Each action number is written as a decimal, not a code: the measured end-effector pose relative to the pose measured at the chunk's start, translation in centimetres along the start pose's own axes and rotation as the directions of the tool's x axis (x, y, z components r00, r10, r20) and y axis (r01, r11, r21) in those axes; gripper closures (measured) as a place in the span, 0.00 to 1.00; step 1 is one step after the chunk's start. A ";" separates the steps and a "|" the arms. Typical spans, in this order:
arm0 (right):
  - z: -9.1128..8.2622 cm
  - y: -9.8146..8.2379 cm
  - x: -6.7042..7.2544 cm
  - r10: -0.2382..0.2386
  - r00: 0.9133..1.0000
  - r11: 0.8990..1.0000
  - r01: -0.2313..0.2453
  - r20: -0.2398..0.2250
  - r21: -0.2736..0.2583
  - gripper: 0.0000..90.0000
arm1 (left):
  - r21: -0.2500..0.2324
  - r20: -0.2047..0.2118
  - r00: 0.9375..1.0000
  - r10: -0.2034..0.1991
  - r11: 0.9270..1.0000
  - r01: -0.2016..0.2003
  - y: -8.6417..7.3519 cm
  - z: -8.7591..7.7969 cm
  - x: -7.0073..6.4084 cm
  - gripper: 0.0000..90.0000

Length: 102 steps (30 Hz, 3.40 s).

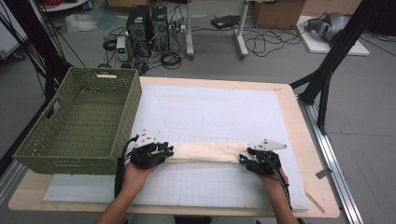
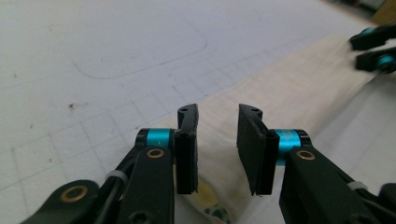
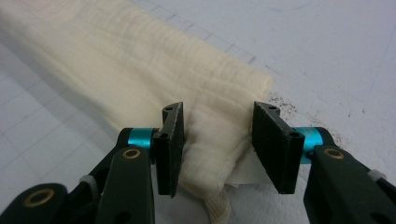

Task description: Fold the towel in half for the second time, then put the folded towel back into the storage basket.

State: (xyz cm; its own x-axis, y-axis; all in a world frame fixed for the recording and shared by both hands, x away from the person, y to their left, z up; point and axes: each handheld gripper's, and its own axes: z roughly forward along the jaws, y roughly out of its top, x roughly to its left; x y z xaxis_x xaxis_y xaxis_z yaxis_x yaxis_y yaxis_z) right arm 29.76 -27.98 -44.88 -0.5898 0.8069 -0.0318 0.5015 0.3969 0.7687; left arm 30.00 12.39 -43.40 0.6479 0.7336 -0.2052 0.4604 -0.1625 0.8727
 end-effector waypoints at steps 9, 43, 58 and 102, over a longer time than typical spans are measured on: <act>0.0 0.1 0.1 -0.007 1.000 1.000 0.007 0.008 0.004 0.58 | 0.150 -0.044 0.987 0.153 0.978 -0.145 -1.5 0.9 -0.7 0.89; -6.9 -0.9 -2.6 0.110 0.985 0.976 -0.082 0.130 -0.200 0.24 | -0.216 -0.031 0.999 0.036 0.976 -0.042 0.9 -3.2 1.3 0.21; -6.9 -0.8 -3.1 0.127 0.986 0.966 -0.097 0.112 -0.241 0.14 | -0.196 -0.032 0.999 0.013 0.980 -0.019 0.6 -3.2 1.7 0.21; -5.3 -1.3 -3.3 0.124 0.989 0.978 -0.109 0.075 -0.177 0.14 | 0.012 -0.077 0.986 -0.145 0.989 0.146 -0.1 0.3 2.1 0.25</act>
State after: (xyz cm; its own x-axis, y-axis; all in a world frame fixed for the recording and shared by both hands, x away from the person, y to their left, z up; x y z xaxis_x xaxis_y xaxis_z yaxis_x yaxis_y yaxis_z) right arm 27.69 -33.45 -42.37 -0.4737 0.8805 0.0161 0.4431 0.2225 0.8684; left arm 31.46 13.74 -44.03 0.5253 0.7983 -0.2947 0.5577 -0.0614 0.8277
